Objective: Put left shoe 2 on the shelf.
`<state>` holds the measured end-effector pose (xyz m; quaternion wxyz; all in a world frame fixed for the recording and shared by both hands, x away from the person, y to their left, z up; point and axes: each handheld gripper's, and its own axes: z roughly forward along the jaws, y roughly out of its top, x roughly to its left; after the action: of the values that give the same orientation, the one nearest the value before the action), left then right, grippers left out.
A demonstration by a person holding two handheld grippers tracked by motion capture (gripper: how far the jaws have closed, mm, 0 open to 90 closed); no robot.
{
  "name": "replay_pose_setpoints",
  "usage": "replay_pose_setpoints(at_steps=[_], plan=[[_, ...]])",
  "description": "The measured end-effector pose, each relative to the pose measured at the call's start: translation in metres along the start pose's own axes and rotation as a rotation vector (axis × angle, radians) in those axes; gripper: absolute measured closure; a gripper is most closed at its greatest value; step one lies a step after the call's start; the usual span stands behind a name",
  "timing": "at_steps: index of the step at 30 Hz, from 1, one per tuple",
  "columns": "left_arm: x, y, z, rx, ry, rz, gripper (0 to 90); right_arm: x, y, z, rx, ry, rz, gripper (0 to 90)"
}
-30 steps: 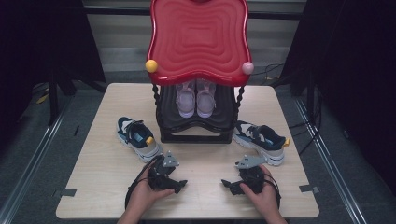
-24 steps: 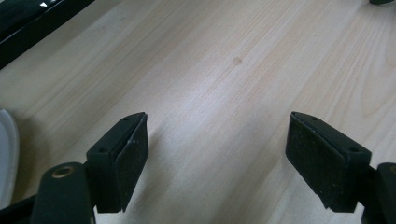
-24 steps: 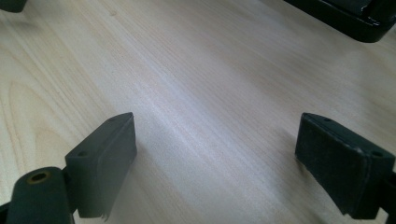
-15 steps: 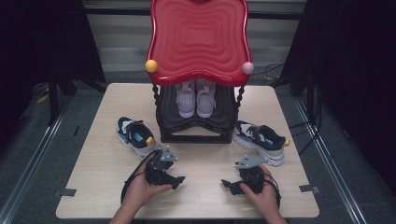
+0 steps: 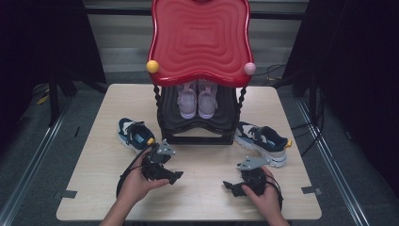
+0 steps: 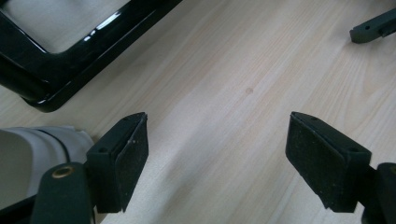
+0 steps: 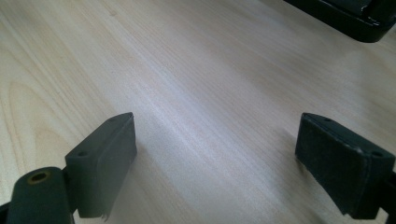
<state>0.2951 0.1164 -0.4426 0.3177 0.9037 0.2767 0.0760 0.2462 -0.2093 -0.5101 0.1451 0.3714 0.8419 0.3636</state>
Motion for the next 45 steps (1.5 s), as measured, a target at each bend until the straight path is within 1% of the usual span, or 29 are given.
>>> replay_pose_setpoints(at_steps=[1, 3, 7, 8, 12, 13, 15, 18, 20, 22, 23, 25, 26, 27, 30, 31, 32, 33, 34, 35, 38, 41, 42, 43, 45], plan=[[0.001, 0.001, -0.002, 0.004, 0.000, 0.008, 21.2, 0.000, 0.000, 0.000, 0.000, 0.000, 0.000, 12.1], [0.003, 0.003, -0.003, 0.005, 0.000, 0.000, 21.3, 0.000, 0.000, 0.000, -0.001, 0.000, -0.001, 12.1], [0.008, 0.006, -0.008, 0.045, 0.000, 0.011, 21.3, 0.000, 0.000, 0.000, 0.000, 0.000, -0.001, 12.1], [0.009, 0.007, -0.009, 0.050, 0.007, 0.018, 21.2, 0.000, 0.000, 0.000, -0.001, 0.000, 0.000, 12.0], [0.013, 0.011, -0.014, 0.061, 0.008, 0.015, 21.2, 0.000, 0.000, 0.000, 0.000, 0.000, 0.000, 12.0], [0.015, 0.013, -0.016, 0.063, 0.014, 0.019, 21.2, 0.000, 0.000, 0.000, 0.000, 0.000, 0.000, 12.1], [0.017, 0.014, -0.018, 0.059, 0.023, 0.007, 21.2, 0.000, 0.000, 0.000, 0.000, 0.000, 0.000, 12.0], [0.022, 0.016, -0.023, 0.070, 0.031, 0.014, 21.3, 0.000, 0.000, 0.000, 0.000, 0.000, 0.000, 12.1], [0.025, 0.018, -0.024, 0.069, 0.034, 0.007, 21.2, 0.000, 0.000, 0.000, 0.000, 0.000, 0.000, 12.0], [0.029, 0.019, -0.027, 0.082, 0.043, 0.013, 21.3, 0.000, 0.000, 0.000, 0.000, 0.000, 0.000, 12.0], [0.029, 0.020, -0.027, 0.080, 0.040, 0.006, 21.3, 0.000, 0.000, 0.000, 0.000, 0.000, 0.000, 12.0], [0.032, 0.021, -0.030, 0.078, 0.044, 0.011, 21.3, 0.000, 0.000, 0.000, -0.001, 0.000, -0.001, 12.0], [0.034, 0.022, -0.031, 0.084, 0.050, 0.020, 21.3, 0.000, 0.000, 0.000, -0.001, 0.000, -0.001, 12.1], [0.034, 0.023, -0.032, 0.086, 0.052, 0.019, 21.3, 0.000, 0.000, 0.000, 0.000, 0.000, 0.000, 12.1], [0.038, 0.028, -0.037, 0.088, 0.072, 0.033, 21.3, 0.000, 0.000, 0.000, 0.000, 0.000, 0.001, 12.0], [0.038, 0.029, -0.038, 0.080, 0.080, 0.029, 21.3, 0.000, 0.000, 0.000, 0.000, 0.000, 0.000, 12.1], [0.039, 0.030, -0.039, 0.082, 0.069, 0.031, 21.6, 0.000, 0.000, 0.000, 0.000, 0.000, 0.000, 12.1], [0.040, 0.032, -0.040, 0.079, 0.080, 0.038, 21.7, 0.000, 0.000, 0.000, 0.000, 0.000, 0.000, 12.1], [0.042, 0.033, -0.041, 0.083, 0.078, 0.041, 21.7, 0.000, 0.000, 0.000, 0.000, 0.000, 0.000, 12.0], [0.043, 0.034, -0.042, 0.070, 0.087, 0.031, 21.7, 0.000, 0.000, 0.000, 0.000, 0.000, 0.000, 12.0], [0.049, 0.035, -0.046, 0.064, 0.105, 0.026, 21.7, 0.000, 0.000, 0.000, 0.000, 0.000, 0.001, 12.1], [0.055, 0.034, -0.049, 0.071, 0.120, 0.028, 21.6, 0.000, 0.000, 0.000, 0.001, -0.001, 0.000, 12.0], [0.056, 0.034, -0.050, 0.069, 0.134, 0.027, 21.6, 0.000, 0.000, 0.000, 0.001, 0.000, -0.001, 12.1], [0.058, 0.034, -0.051, 0.060, 0.136, 0.019, 21.4, 0.000, 0.000, 0.000, 0.002, 0.000, 0.000, 12.1], [0.060, 0.032, -0.052, 0.066, 0.154, 0.015, 21.0, 0.000, 0.000, 0.000, 0.002, 0.000, 0.000, 12.1]])
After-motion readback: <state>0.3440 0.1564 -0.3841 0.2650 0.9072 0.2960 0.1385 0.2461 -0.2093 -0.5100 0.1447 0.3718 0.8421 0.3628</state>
